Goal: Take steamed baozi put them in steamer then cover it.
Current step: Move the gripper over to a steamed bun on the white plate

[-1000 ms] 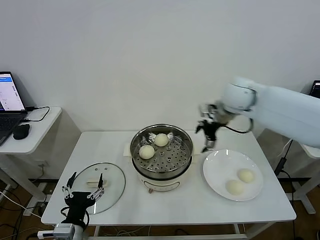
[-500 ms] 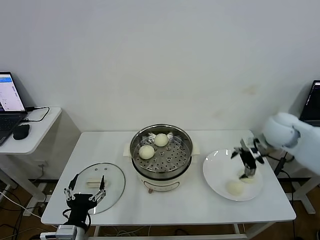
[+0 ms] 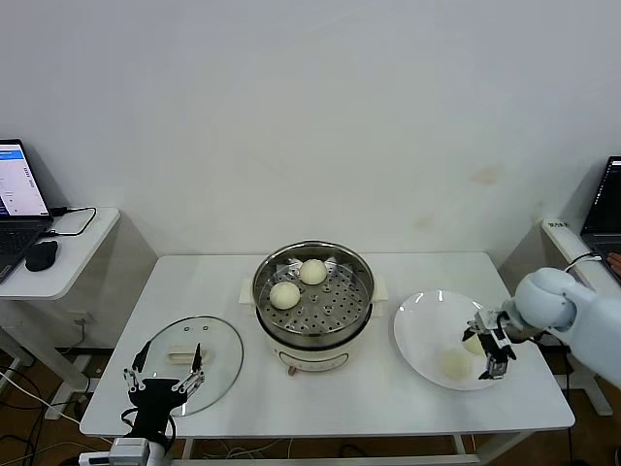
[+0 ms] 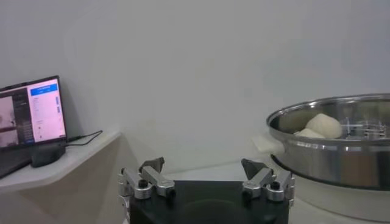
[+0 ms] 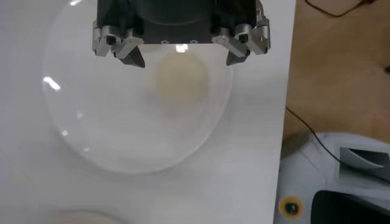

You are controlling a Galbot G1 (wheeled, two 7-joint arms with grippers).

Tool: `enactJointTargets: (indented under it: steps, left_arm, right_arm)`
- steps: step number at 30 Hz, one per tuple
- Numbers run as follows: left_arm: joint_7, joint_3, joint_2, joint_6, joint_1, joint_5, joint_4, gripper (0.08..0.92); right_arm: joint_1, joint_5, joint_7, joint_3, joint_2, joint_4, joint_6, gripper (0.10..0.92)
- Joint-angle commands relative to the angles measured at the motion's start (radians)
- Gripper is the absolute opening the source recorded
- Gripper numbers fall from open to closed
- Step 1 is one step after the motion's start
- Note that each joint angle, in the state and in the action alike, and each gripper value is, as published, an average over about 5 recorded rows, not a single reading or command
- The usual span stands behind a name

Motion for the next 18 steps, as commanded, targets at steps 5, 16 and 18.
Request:
enactJointTargets:
  steps: [5,16,18]
  left_arm:
    - [0.0,-0.004,0.001,0.0,0.001,-0.001,-0.001,0.823]
    - [0.0,-0.009,0.003,0.0,-0.004,-0.001,0.0,0.823]
    - [-0.001,-0.008,0.001,-0.001,-0.005,-0.001,0.001,0.823]
  right_arm:
    - [-0.102,-0.051,0.038,0.069,0.052,-0.054,0.005,0.823]
    - [-0.098,-0.058,0.062,0.064,0.106,-0.088,-0.012,0.764]
    - [-0.097,-0.06,0.065,0.063,0.112,-0.092,-0.017,0.729]
